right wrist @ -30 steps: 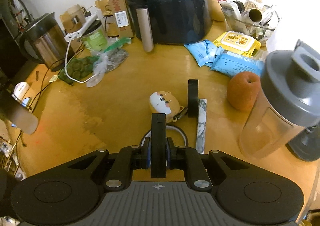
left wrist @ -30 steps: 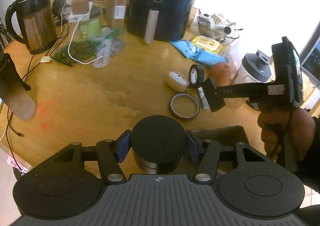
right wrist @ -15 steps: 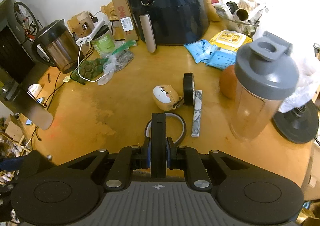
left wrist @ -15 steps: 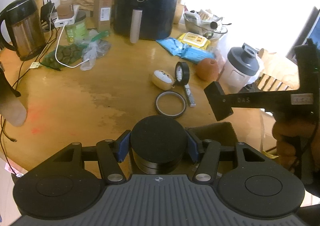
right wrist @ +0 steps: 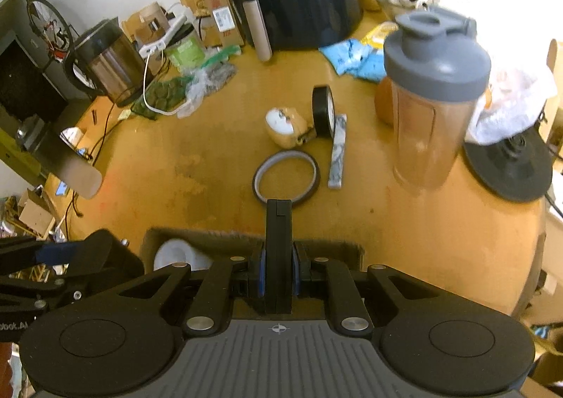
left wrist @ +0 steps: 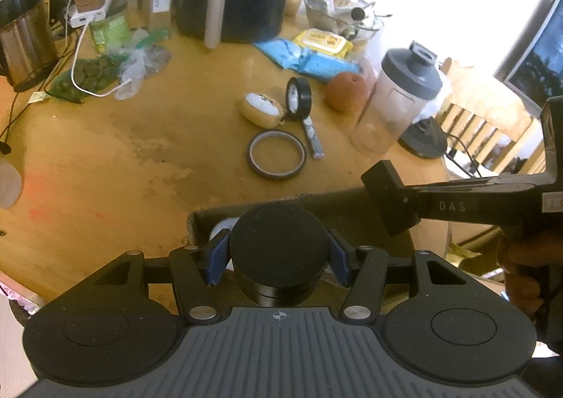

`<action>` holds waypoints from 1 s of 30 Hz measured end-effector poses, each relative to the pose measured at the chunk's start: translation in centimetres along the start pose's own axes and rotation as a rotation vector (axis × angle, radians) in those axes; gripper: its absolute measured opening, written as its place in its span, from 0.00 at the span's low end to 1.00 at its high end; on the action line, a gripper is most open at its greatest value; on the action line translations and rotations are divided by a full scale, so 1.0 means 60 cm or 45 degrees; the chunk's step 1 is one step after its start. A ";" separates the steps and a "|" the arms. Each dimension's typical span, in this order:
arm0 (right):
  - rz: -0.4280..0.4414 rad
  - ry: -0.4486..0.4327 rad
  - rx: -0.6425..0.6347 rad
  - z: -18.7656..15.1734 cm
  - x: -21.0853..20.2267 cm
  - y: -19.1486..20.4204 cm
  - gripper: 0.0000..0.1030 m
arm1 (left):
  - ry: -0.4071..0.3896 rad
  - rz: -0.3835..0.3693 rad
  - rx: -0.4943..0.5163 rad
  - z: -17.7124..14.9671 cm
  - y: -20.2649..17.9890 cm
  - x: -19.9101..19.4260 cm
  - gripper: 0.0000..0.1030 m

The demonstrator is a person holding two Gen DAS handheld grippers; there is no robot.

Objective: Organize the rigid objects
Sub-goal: 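Carry the black base and black block into the cardboard box and release both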

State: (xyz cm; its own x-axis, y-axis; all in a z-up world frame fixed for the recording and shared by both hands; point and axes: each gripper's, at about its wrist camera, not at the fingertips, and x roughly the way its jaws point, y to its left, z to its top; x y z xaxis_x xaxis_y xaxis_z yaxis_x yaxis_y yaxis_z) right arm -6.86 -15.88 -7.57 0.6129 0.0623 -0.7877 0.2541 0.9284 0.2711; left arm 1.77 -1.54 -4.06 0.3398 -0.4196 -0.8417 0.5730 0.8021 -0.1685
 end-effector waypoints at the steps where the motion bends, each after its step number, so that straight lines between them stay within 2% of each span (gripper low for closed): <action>1: 0.000 0.010 0.001 -0.005 0.000 -0.001 0.16 | 0.006 -0.004 0.005 -0.002 -0.002 0.003 0.55; 15: -0.021 0.138 0.036 -0.043 0.012 -0.009 0.16 | 0.086 -0.038 0.073 -0.022 -0.027 0.042 0.55; 23: -0.018 0.171 0.036 -0.048 0.011 -0.012 0.17 | 0.119 -0.012 0.098 -0.024 -0.033 0.053 0.55; 25: -0.007 0.171 0.040 -0.048 0.009 -0.012 0.20 | 0.129 -0.006 0.102 -0.024 -0.033 0.054 0.55; 26: -0.010 0.168 0.040 -0.047 0.009 -0.012 0.22 | 0.127 -0.005 0.102 -0.025 -0.033 0.054 0.56; 28: -0.005 0.159 0.041 -0.046 0.006 -0.011 0.51 | 0.107 -0.009 0.100 -0.024 -0.031 0.048 0.56; 29: -0.004 0.144 0.040 -0.046 0.003 -0.011 0.57 | 0.101 -0.011 0.099 -0.023 -0.031 0.046 0.56; 30: -0.011 0.129 0.036 -0.045 0.000 -0.010 0.67 | 0.098 -0.006 0.097 -0.022 -0.030 0.044 0.57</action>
State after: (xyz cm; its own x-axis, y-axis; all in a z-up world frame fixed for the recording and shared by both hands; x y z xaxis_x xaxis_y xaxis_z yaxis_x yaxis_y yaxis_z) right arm -9.04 -15.45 -9.25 0.5324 0.0925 -0.8414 0.2811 0.9183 0.2788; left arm 0.63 -3.55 -6.68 0.2801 -0.3872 -0.8784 0.6307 0.7641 -0.1357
